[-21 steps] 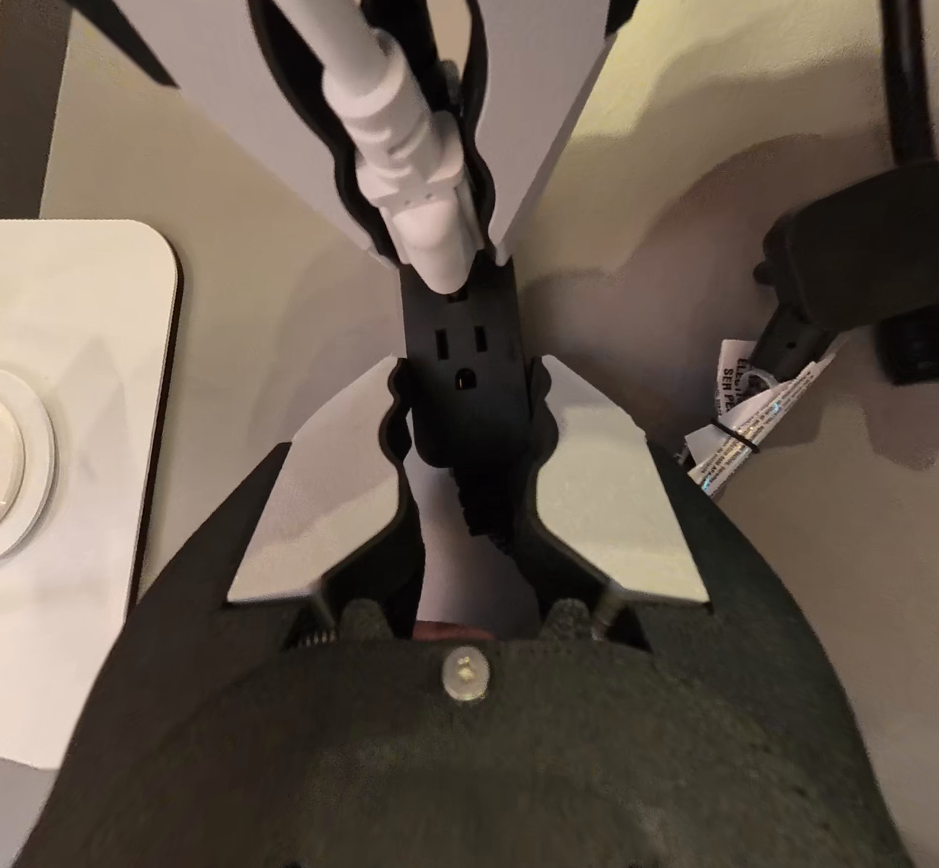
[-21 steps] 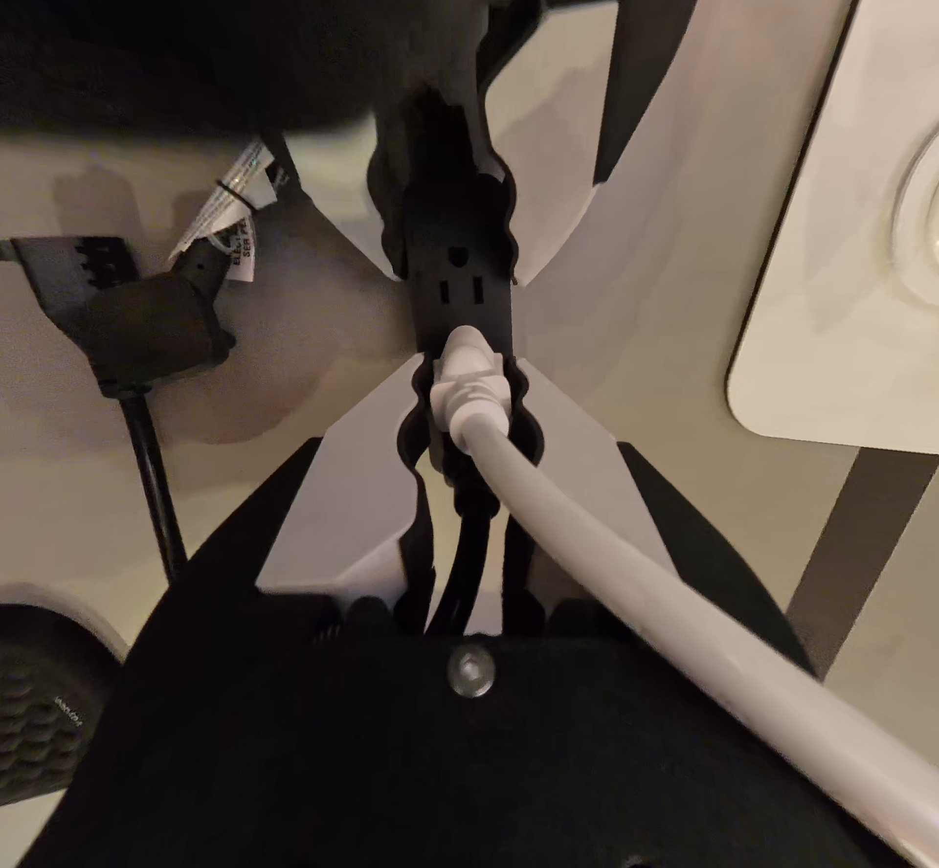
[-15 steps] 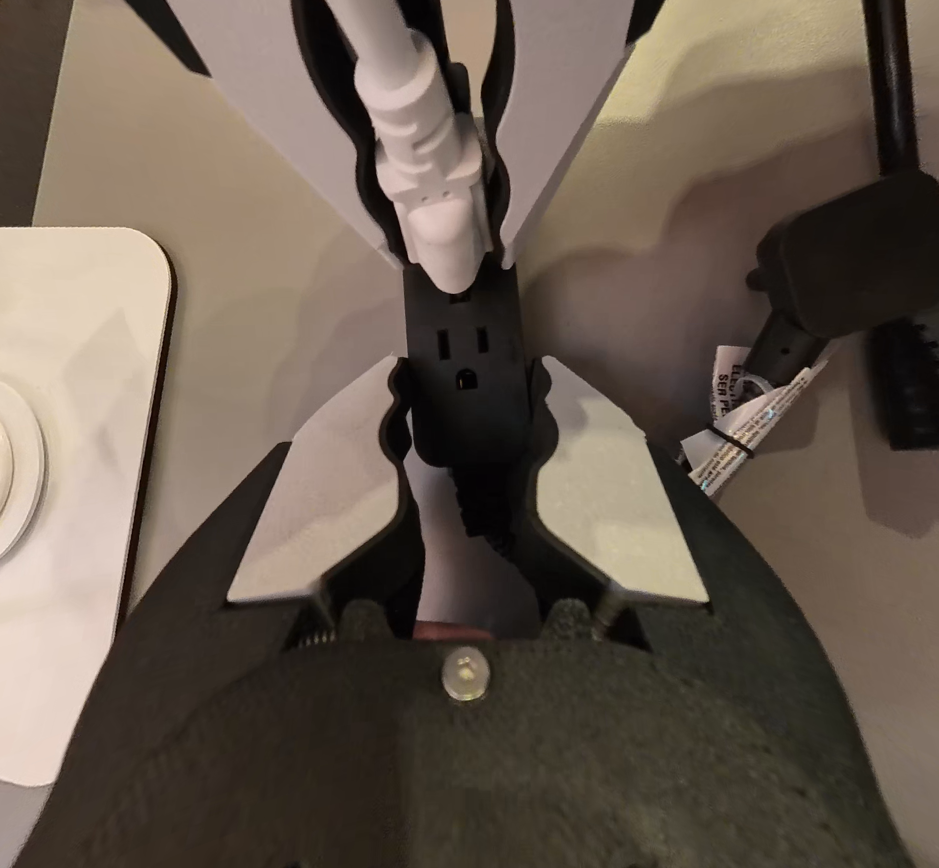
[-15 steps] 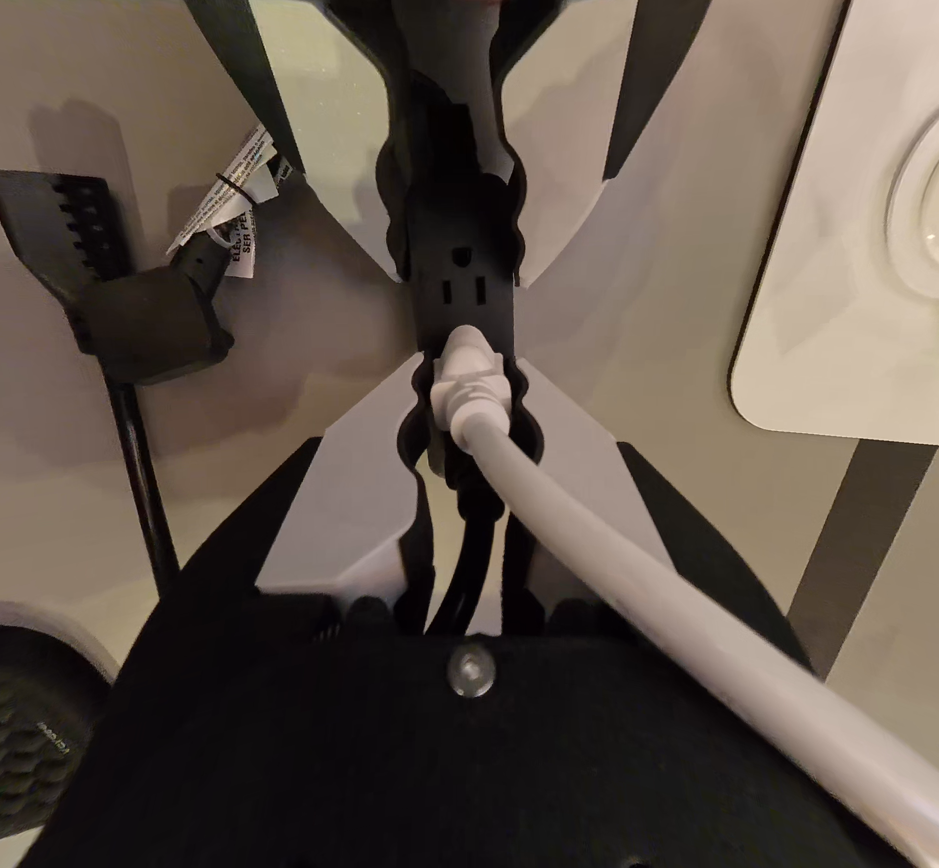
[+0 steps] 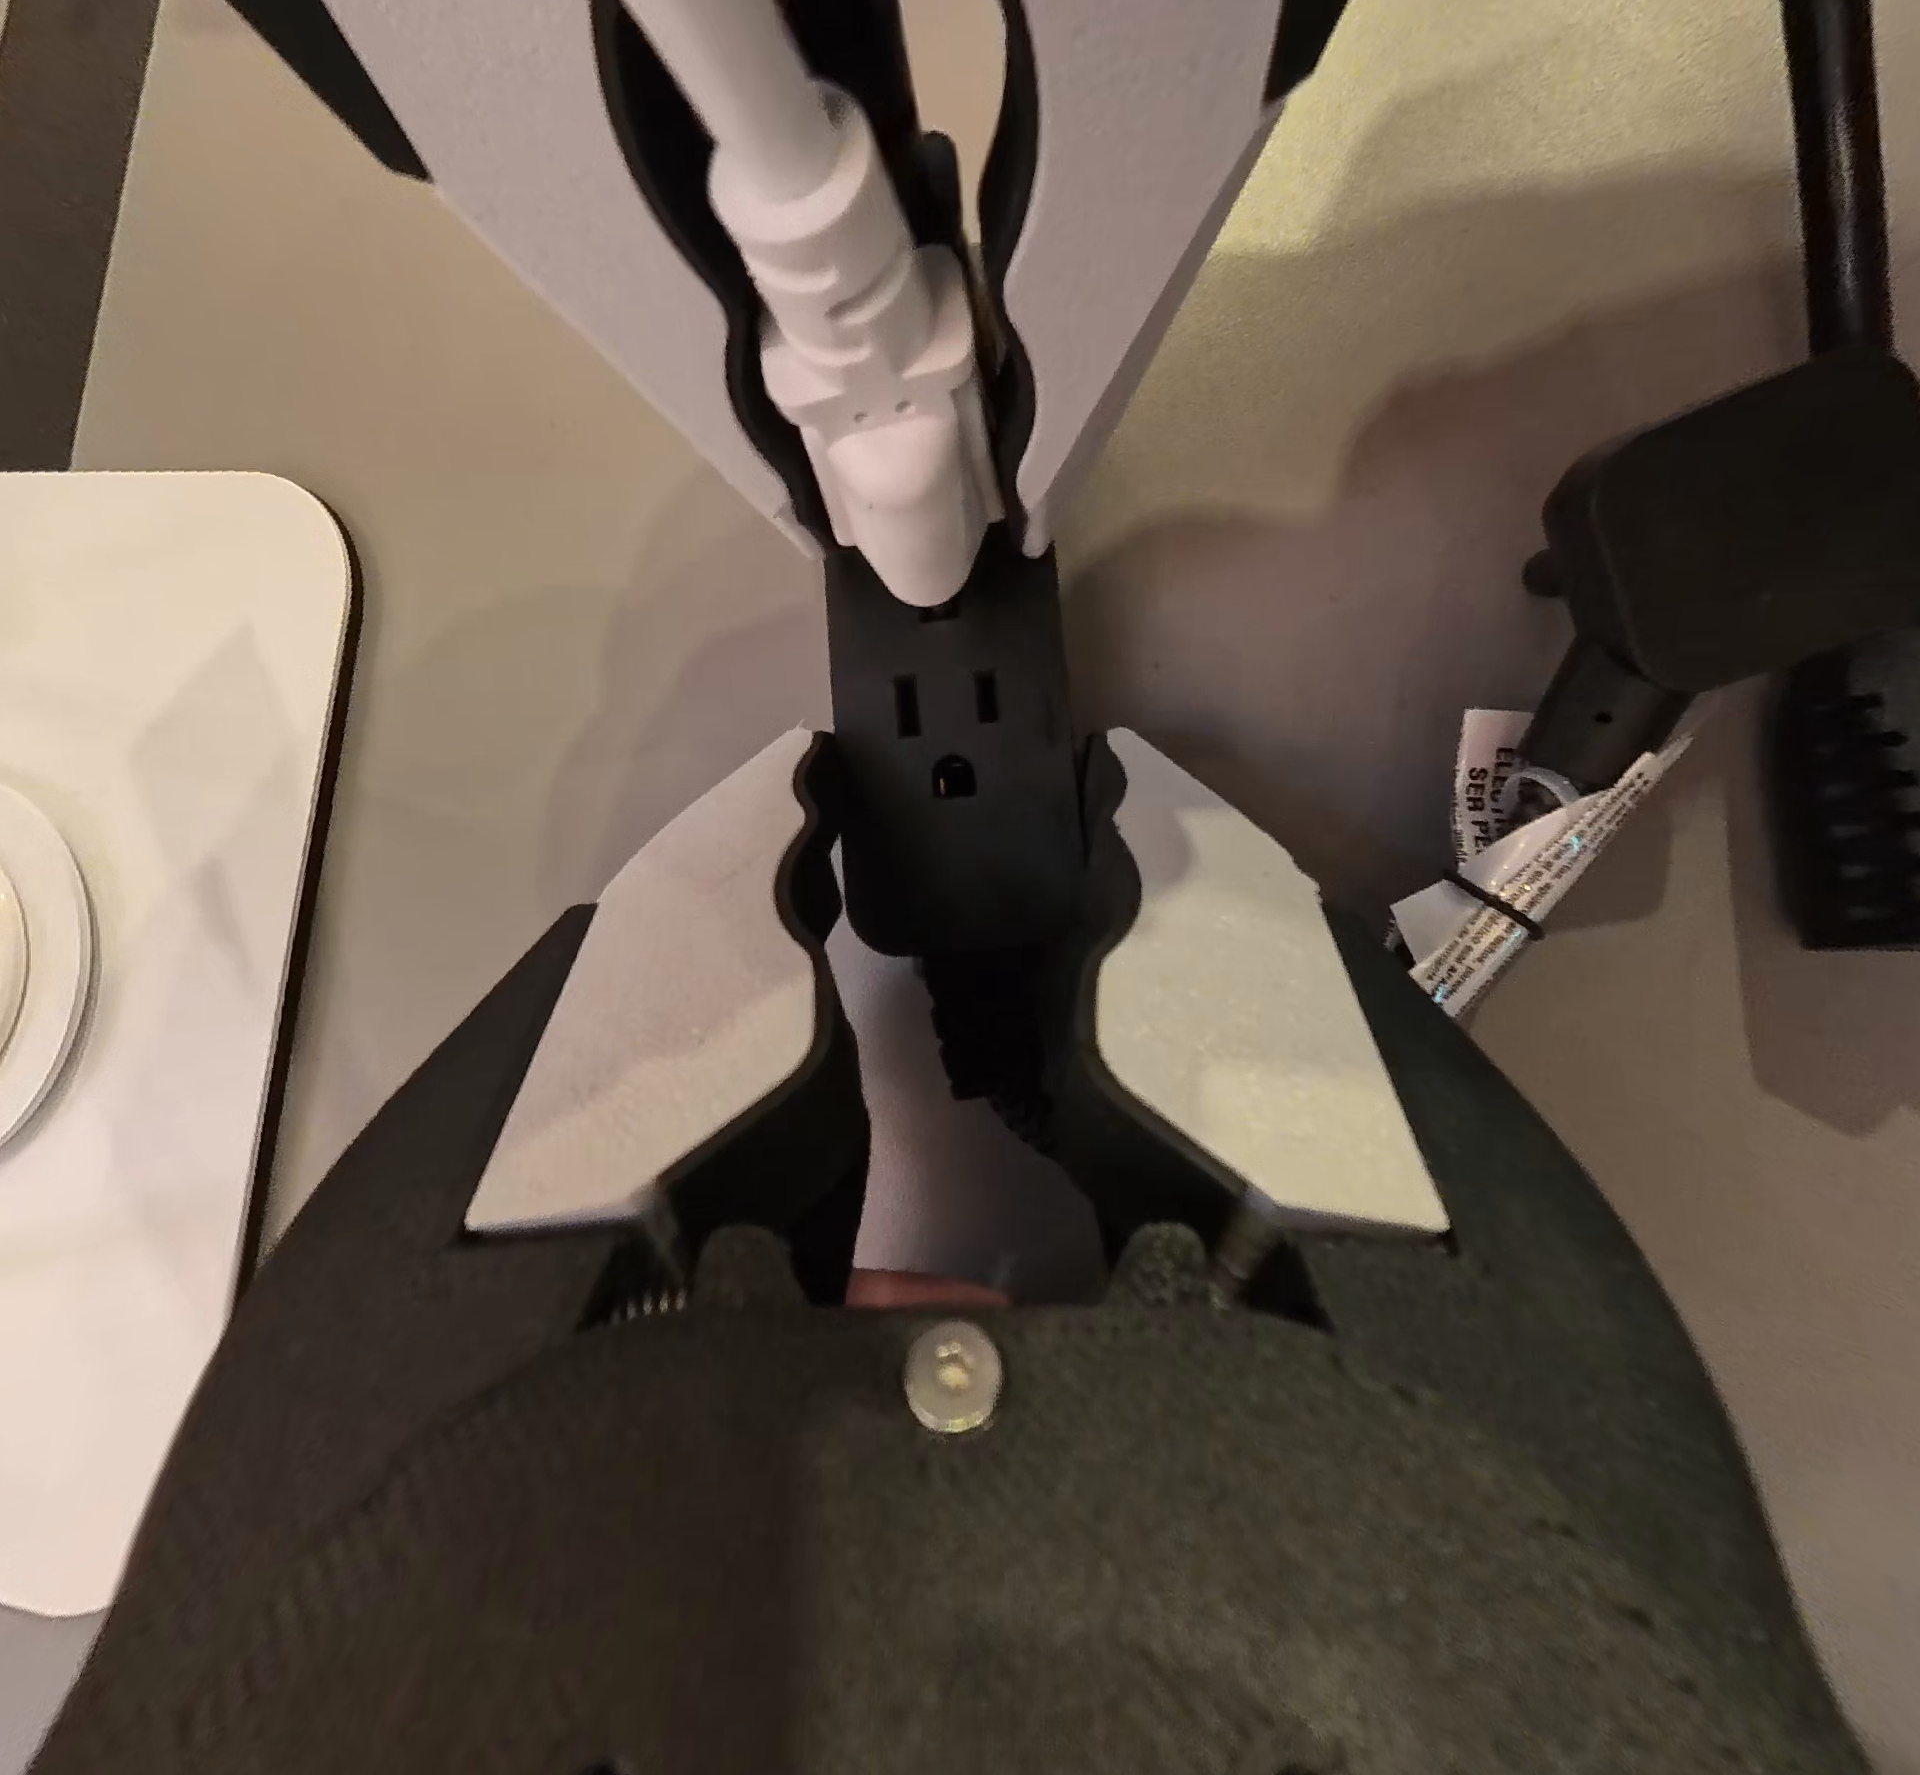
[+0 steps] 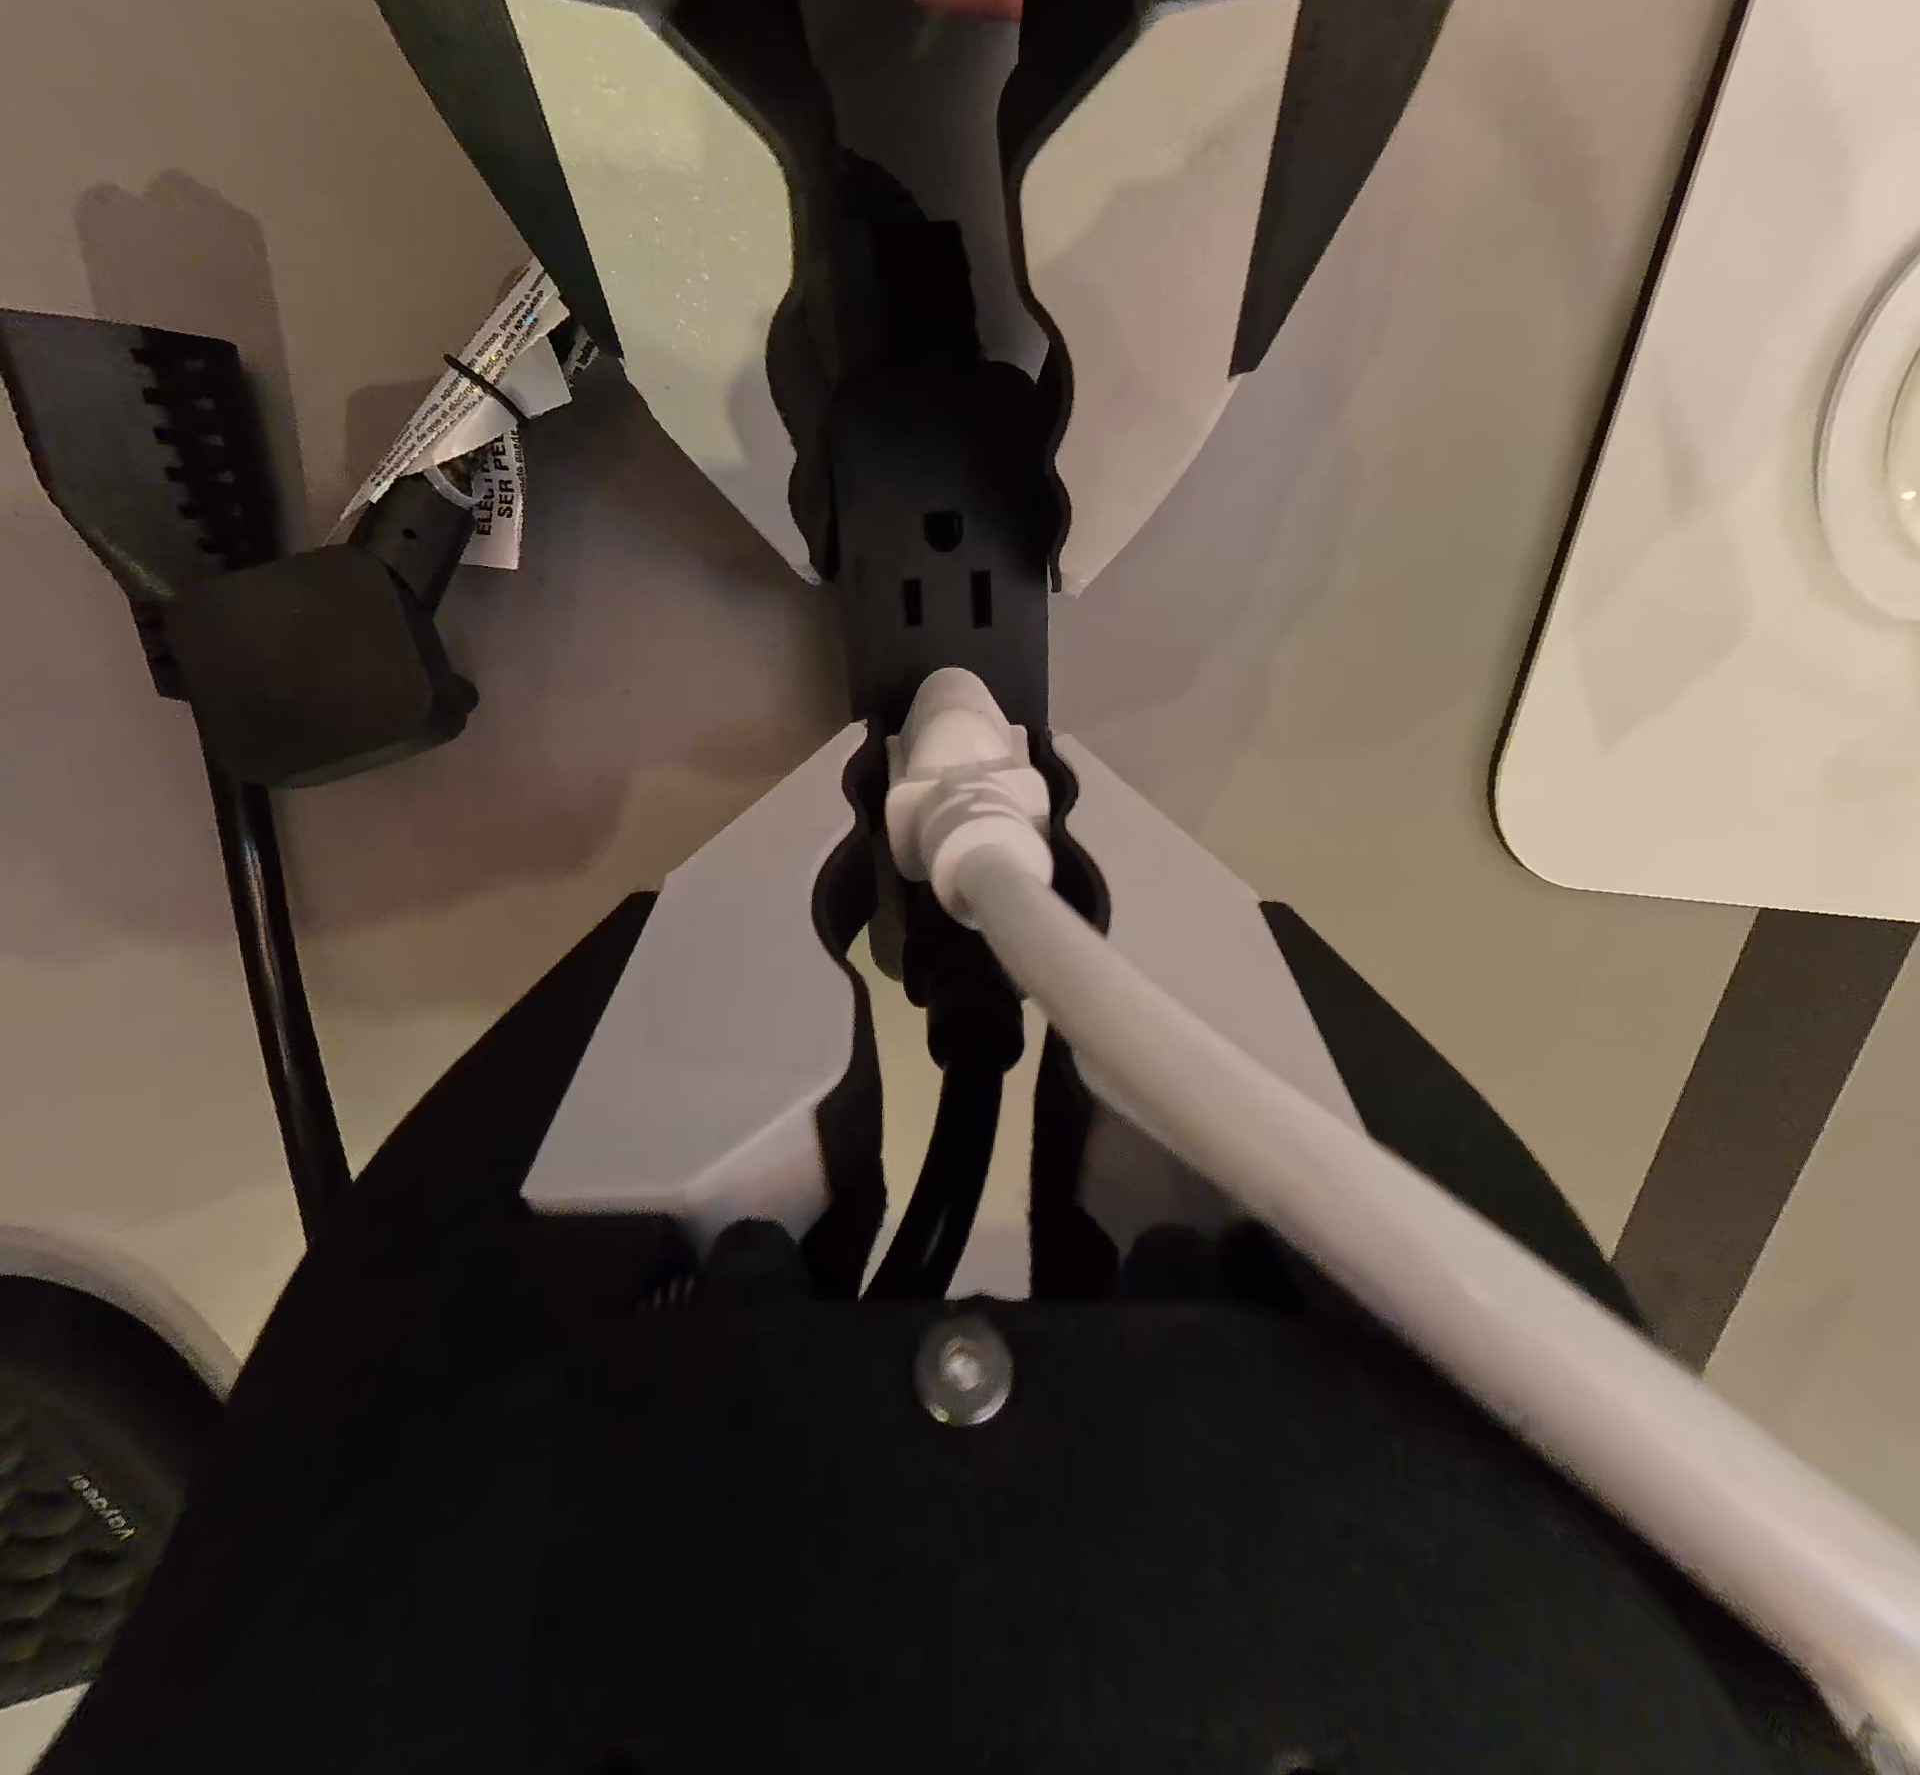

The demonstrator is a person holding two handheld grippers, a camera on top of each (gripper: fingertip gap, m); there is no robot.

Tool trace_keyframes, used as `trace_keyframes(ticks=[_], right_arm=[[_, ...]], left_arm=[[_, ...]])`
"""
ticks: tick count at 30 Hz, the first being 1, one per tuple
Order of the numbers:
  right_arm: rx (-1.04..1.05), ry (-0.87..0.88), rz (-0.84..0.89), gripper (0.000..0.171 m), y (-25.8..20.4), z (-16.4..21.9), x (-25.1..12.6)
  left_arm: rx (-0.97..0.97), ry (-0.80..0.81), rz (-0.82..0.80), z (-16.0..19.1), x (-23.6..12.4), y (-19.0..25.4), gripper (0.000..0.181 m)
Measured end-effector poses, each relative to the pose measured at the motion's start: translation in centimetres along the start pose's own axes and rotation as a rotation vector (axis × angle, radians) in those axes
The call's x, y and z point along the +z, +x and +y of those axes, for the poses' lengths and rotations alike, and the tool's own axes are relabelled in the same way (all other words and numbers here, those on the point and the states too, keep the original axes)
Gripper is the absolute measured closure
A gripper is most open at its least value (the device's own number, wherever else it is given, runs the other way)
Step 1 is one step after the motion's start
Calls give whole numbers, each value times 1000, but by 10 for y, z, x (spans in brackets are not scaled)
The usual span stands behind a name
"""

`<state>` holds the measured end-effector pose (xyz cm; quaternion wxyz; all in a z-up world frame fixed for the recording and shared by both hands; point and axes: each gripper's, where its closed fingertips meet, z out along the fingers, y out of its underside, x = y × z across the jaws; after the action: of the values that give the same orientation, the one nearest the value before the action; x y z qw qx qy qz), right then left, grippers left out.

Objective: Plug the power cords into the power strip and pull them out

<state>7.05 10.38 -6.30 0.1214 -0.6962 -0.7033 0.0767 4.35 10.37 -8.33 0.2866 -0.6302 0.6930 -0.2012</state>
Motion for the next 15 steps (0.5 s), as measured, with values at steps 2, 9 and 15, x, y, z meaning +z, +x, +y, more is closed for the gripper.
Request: trace_keyframes(ticks=[2, 9, 15], right_arm=[[3, 4, 2, 145, 1, 0, -1], [-20, 0, 3, 145, 1, 0, -3], [-22, 10, 9, 145, 1, -1, -6]], left_arm=[[0, 2, 3, 0, 0, 0, 135], [6, 0, 3, -1, 0, 1, 135], [7, -1, 4, -1, 1, 1, 134]])
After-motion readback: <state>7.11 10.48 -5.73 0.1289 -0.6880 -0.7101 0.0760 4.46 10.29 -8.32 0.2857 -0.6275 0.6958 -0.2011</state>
